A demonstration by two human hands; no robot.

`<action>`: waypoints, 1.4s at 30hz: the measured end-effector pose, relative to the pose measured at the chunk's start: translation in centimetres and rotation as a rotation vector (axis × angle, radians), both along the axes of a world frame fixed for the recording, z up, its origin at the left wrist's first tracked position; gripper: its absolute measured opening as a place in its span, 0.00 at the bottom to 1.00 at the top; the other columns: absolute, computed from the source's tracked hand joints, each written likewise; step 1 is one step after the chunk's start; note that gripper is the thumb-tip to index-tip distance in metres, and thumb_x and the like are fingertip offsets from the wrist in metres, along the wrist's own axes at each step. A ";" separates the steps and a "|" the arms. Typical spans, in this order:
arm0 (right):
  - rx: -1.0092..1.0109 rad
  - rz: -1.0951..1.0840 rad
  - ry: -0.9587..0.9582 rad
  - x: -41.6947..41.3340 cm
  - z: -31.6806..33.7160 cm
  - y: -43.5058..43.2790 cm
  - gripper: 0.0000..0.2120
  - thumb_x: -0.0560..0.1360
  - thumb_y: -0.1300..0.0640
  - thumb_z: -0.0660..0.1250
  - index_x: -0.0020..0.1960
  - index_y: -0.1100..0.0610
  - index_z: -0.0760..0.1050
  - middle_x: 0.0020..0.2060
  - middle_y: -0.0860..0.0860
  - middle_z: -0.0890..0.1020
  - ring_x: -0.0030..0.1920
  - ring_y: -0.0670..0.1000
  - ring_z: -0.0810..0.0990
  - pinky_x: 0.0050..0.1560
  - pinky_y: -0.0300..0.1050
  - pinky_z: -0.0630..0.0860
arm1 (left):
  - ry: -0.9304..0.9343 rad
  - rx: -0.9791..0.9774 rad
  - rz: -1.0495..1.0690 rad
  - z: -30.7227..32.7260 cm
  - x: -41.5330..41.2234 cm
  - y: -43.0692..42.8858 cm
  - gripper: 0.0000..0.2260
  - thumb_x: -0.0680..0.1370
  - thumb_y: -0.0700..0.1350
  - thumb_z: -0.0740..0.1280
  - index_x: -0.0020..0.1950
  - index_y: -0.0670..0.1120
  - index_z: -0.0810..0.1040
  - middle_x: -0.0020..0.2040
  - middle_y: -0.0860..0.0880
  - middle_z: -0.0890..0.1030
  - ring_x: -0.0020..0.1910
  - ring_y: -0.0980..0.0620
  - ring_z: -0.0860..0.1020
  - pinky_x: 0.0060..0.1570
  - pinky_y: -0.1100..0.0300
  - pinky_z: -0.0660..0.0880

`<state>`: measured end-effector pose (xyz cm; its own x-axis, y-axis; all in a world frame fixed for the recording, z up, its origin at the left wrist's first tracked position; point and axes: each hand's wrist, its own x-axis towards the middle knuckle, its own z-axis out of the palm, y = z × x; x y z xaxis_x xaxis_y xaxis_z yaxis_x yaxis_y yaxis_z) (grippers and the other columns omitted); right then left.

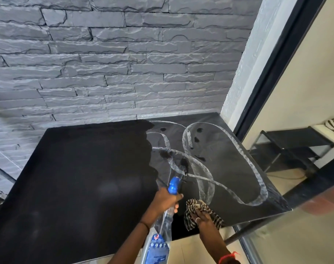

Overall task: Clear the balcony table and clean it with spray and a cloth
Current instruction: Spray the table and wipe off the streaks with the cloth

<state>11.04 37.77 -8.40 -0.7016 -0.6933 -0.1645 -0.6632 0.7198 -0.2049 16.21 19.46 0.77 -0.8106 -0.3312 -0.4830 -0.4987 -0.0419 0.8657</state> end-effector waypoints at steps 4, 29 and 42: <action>-0.035 0.021 -0.059 0.7 0.9 0.4 0.31 0.72 0.74 0.57 0.73 0.55 0.63 0.75 0.50 0.56 0.74 0.53 0.56 0.72 0.39 0.56 | -0.049 -0.032 0.158 -0.5 3.6 -0.5 0.10 0.73 0.42 0.71 0.33 0.42 0.75 0.24 0.47 0.76 0.21 0.50 0.74 0.28 0.60 0.72; -0.109 0.276 0.022 0.8 0.8 -6.9 0.18 0.58 0.69 0.69 0.46 0.56 0.83 0.55 0.54 0.82 0.53 0.56 0.82 0.46 0.45 0.81 | -0.079 0.023 0.250 -0.4 7.7 -3.1 0.07 0.74 0.41 0.70 0.38 0.42 0.75 0.26 0.44 0.75 0.24 0.49 0.74 0.29 0.60 0.72; -0.056 0.190 0.005 -4.8 -1.8 4.2 0.37 0.54 0.73 0.67 0.60 0.49 0.77 0.61 0.47 0.78 0.56 0.51 0.80 0.55 0.34 0.73 | -0.019 0.052 0.317 1.2 3.8 -6.4 0.06 0.74 0.41 0.69 0.42 0.41 0.74 0.28 0.44 0.75 0.26 0.48 0.75 0.30 0.57 0.73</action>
<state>6.25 42.01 -10.25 -0.5578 -0.8214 -0.1188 -0.7872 0.5690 -0.2380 20.06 13.05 1.99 -0.6617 -0.5399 -0.5203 -0.4702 -0.2417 0.8488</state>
